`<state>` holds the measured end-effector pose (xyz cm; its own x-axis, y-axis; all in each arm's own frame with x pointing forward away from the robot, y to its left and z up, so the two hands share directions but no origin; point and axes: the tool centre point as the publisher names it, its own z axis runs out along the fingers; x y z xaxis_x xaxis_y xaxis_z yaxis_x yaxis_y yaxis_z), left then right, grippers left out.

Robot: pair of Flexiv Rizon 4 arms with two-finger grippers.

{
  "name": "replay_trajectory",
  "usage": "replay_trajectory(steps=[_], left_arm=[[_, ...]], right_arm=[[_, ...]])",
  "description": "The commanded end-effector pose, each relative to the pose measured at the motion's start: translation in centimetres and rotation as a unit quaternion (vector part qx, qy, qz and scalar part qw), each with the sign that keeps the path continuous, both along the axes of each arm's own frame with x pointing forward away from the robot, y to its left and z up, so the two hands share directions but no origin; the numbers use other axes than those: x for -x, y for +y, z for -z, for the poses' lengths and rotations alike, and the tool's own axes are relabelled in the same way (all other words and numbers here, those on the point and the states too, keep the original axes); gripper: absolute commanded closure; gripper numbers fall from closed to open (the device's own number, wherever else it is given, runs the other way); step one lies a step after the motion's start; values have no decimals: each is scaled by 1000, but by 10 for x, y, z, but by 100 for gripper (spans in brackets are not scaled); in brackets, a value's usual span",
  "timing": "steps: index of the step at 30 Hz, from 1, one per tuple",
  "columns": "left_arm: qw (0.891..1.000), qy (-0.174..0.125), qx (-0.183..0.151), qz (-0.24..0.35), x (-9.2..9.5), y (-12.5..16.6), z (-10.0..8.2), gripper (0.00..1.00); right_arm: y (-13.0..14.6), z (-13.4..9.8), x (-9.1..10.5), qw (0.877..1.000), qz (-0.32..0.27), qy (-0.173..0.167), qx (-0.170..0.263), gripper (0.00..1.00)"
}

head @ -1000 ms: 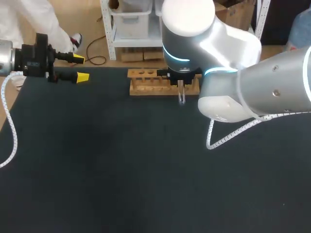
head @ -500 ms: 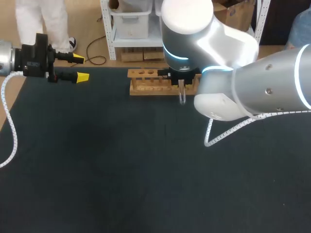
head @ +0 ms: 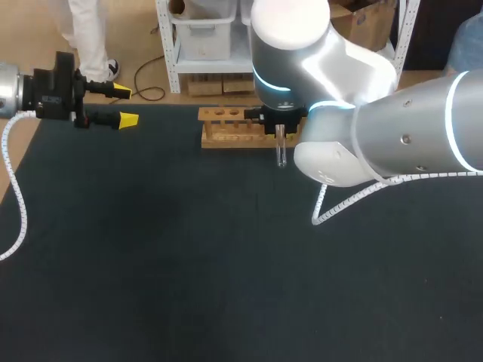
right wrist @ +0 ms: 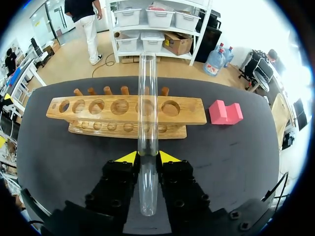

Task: Grasp the test tube, adjust it, and insert it.

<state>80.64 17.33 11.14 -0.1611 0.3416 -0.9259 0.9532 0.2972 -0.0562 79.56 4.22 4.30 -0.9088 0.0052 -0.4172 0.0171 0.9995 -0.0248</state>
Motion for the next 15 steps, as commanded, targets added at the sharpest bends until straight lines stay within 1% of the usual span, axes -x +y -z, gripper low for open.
replay_trajectory(steps=[1,9,15], left_arm=[[1000,-3,2,0,1,1,1,0],[1000,-3,2,0,1,1,1,0],[1000,-3,2,0,1,1,1,0]], right_arm=[[1,4,-3,1000,0,6,0,100],[0,10,-1,1000,2,15,0,100],[-1,8,0,1000,4,16,0,100]])
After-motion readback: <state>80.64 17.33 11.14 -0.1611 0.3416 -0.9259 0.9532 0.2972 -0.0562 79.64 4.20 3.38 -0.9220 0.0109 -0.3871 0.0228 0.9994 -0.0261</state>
